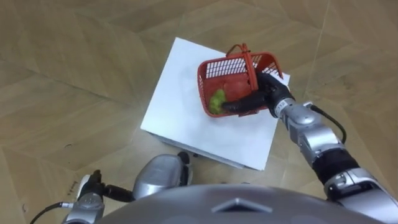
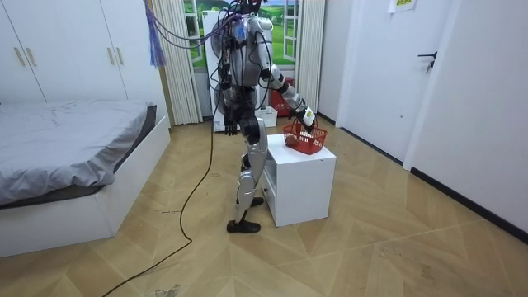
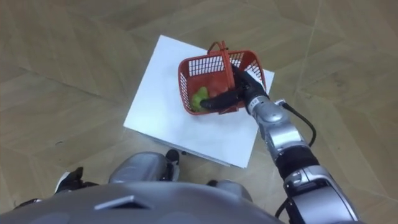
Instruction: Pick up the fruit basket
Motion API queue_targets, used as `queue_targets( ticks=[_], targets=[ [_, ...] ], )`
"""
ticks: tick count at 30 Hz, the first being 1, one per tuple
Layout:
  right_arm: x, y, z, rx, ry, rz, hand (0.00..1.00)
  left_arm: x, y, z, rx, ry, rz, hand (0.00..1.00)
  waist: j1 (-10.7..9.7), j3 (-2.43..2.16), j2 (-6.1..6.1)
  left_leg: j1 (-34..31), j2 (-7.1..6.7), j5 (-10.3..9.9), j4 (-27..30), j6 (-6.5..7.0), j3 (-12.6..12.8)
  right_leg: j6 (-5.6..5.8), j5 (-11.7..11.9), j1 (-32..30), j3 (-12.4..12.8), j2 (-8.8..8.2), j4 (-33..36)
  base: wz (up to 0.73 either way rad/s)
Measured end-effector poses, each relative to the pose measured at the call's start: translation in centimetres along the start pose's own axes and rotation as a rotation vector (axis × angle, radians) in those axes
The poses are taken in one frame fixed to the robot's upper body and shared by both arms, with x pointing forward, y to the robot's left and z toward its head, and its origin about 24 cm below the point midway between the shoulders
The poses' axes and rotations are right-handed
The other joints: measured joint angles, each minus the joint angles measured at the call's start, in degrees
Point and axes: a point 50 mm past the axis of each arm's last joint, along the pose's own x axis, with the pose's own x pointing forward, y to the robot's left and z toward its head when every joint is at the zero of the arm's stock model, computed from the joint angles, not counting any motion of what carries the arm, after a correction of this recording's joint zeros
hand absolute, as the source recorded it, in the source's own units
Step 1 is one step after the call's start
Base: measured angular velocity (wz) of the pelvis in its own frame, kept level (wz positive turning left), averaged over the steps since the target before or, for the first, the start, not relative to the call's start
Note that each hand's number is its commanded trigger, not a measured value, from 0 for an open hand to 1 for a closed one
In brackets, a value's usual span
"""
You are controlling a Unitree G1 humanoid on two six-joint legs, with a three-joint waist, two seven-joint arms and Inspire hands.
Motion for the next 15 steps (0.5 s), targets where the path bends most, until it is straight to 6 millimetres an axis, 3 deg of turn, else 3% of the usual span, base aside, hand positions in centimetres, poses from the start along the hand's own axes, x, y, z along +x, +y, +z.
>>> queue_targets(
  ticks=[5,11,15],
  targets=[
    [-0.3,-1.5,1.4,-0.054,-0.062,-0.049,0.00,0.0,0.4,0.0,-0.040,-0.005,0.021,0.00,-1.2,-0.13,-0.64,1.3,0.03,0.0,-0.5,0.03,1.0,-0.01,0.0,1.2,0.6,-0.05,-1.0,-0.08],
    [-2.4,-4.9,5.1,-0.106,-0.240,-0.191,0.00,0.1,1.2,0.1,-0.109,-0.015,0.058,0.00,-2.4,-0.21,-0.83,3.4,0.12,0.0,-2.0,0.03,2.6,0.00,0.0,1.8,1.6,-0.34,-0.9,-0.14],
    [-3.4,-6.1,6.1,-0.102,-0.296,-0.284,0.00,0.0,1.4,-0.2,-0.120,-0.014,0.082,0.00,-3.2,-0.24,-1.02,5.3,0.07,0.0,-2.9,0.04,3.4,0.00,0.0,2.8,1.9,-0.54,-0.9,-0.12]
  ],
)
